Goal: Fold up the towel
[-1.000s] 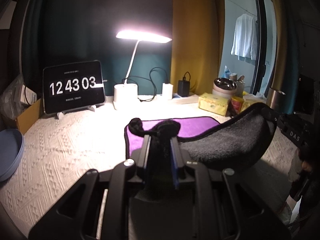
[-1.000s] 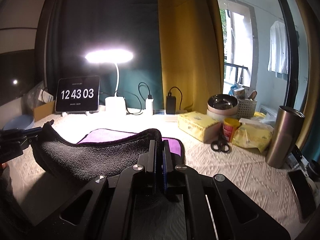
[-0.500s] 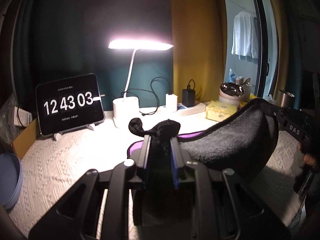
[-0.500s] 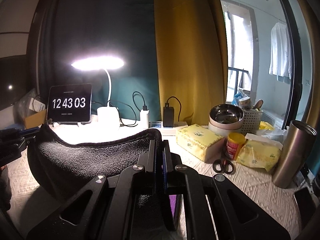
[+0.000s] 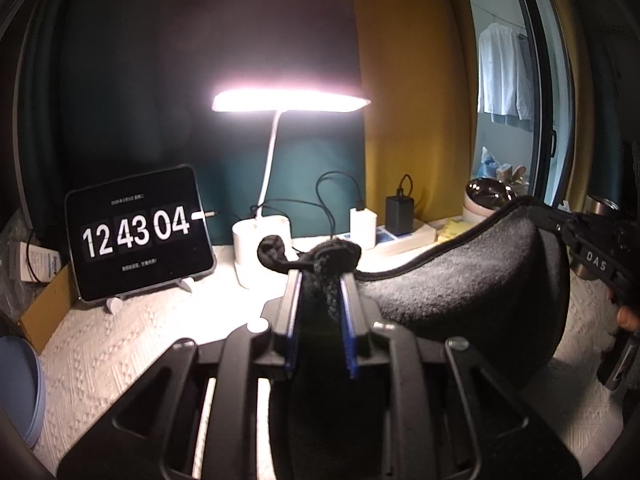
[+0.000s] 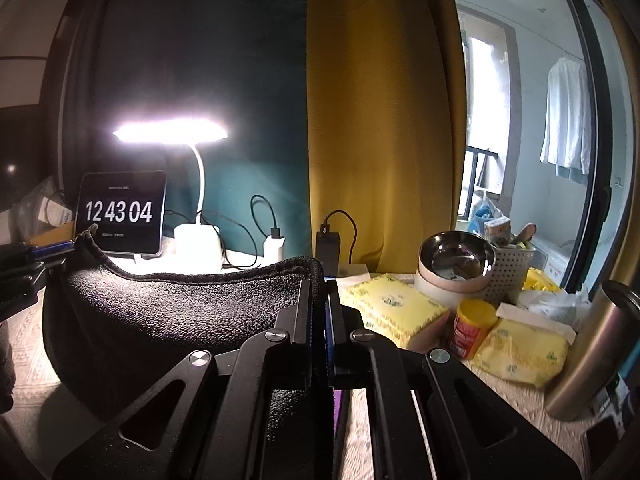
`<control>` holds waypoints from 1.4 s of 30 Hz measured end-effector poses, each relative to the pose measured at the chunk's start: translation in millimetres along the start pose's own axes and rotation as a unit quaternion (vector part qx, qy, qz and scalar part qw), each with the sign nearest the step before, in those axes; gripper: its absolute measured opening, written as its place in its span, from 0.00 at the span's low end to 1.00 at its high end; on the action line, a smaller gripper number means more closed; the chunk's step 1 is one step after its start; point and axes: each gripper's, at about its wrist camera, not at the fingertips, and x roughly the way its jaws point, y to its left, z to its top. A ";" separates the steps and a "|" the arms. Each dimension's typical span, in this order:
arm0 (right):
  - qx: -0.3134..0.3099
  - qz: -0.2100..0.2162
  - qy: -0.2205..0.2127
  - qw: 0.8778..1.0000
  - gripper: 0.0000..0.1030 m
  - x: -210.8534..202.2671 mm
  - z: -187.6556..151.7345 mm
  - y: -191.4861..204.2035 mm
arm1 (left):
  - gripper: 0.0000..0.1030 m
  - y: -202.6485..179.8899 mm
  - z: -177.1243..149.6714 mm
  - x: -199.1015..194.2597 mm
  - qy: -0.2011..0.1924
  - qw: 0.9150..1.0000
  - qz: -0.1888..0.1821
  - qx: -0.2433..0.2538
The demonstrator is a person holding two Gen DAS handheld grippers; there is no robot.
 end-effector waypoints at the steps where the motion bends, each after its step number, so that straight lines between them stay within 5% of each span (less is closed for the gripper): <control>1: 0.000 0.001 0.002 1.000 0.06 4.4 0.6 -1.3 | 0.19 0.7 2.0 4.6 0.001 1.000 0.001 -0.001; 11: 0.012 0.007 0.050 0.999 0.06 65.5 -2.3 -11.2 | 0.19 -5.1 9.8 55.2 0.014 0.999 0.028 0.036; 21: 0.032 0.007 0.129 0.991 0.06 130.3 -21.2 -15.7 | 0.19 9.3 -2.7 130.5 0.106 0.994 0.024 0.009; 30: 0.010 0.007 0.209 0.978 0.06 161.4 -35.7 -8.6 | 0.22 11.0 -22.3 171.5 0.195 0.981 0.016 0.005; 35: -0.002 0.004 0.250 0.968 0.06 173.9 -41.3 -5.6 | 0.30 12.3 -26.7 182.2 0.224 0.975 0.010 -0.001; 38: -0.017 0.009 0.275 0.961 0.17 183.1 -45.5 1.6 | 0.34 12.3 -27.2 182.9 0.228 0.974 0.005 -0.003; 42: -0.027 -0.004 0.274 0.961 0.25 181.3 -45.2 3.1 | 0.62 18.0 -21.5 177.5 0.222 0.975 -0.008 -0.024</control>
